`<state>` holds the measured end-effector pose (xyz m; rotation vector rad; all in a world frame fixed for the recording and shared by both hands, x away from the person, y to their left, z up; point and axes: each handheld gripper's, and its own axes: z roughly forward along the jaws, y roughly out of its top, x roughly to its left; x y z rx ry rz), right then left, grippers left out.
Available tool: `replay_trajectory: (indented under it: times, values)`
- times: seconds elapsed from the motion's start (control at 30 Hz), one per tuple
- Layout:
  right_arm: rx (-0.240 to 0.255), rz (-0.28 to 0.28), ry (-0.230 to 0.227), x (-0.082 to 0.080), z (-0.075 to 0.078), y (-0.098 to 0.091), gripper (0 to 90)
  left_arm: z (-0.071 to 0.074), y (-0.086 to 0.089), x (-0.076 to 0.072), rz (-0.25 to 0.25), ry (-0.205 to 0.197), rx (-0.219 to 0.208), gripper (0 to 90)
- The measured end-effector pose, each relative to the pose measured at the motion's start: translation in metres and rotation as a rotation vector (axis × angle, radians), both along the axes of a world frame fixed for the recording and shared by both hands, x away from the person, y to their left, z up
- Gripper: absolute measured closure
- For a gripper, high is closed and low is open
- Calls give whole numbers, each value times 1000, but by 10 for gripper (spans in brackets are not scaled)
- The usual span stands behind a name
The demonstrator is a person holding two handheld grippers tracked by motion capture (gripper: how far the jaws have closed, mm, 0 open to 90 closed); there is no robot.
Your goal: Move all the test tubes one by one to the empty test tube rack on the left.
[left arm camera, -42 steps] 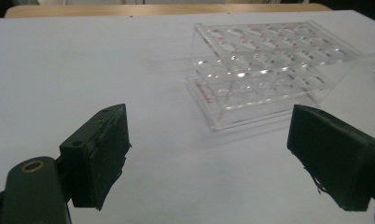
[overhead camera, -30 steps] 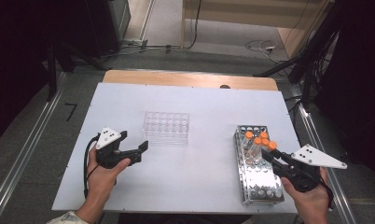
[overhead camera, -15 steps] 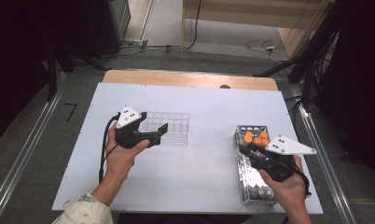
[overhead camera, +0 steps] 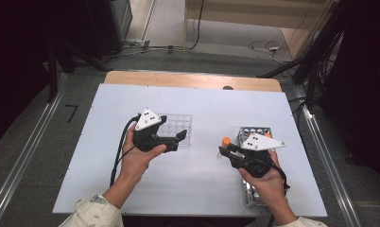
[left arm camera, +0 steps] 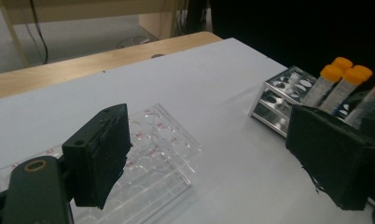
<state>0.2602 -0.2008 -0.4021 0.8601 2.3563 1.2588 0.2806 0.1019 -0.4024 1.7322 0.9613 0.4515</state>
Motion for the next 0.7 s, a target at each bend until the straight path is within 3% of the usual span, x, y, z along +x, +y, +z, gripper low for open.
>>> replay_trajectory:
  times: [0.4,0.7]
  values:
    - [-31,48,30,-2,-12,17,721,-1,-45,-26,-206,-12,2,220]
    - [-48,84,40,-5,-20,31,720,-4,-54,-29,-275,-18,-16,346]
